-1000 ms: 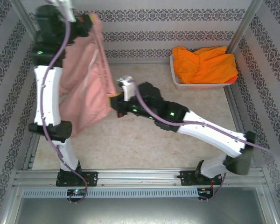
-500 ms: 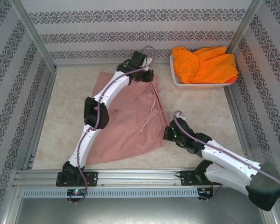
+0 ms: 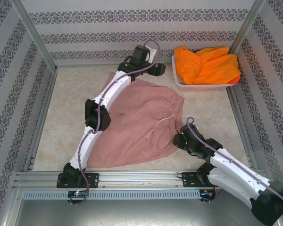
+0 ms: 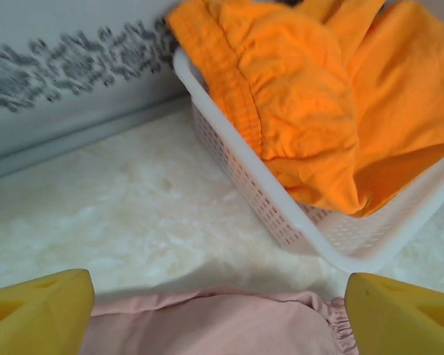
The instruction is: Fold and stack the shorts
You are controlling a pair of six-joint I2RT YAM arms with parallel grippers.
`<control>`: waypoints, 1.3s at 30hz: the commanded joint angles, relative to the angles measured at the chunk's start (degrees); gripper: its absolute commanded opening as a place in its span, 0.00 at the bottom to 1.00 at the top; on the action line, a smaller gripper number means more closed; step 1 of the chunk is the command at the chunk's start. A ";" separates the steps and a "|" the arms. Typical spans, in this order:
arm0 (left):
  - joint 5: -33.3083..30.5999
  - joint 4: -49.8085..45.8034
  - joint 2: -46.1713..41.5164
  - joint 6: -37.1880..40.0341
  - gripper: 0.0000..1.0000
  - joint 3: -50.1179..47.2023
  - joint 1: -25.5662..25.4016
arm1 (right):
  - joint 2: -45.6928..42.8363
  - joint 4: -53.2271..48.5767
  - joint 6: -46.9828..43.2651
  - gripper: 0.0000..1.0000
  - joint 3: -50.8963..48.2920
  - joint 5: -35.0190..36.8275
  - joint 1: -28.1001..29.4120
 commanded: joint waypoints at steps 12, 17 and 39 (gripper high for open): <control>8.72 29.66 -48.06 -17.41 1.00 -71.50 15.93 | 16.10 2.92 -13.93 0.82 23.89 -14.84 -1.39; 13.60 39.00 -48.15 -23.05 1.00 -83.63 19.67 | 26.42 5.58 -13.47 0.82 24.32 -18.84 -1.19; 14.27 45.59 -30.42 -28.89 1.00 -89.95 27.17 | 31.83 7.96 -12.85 0.83 8.37 -21.65 -10.55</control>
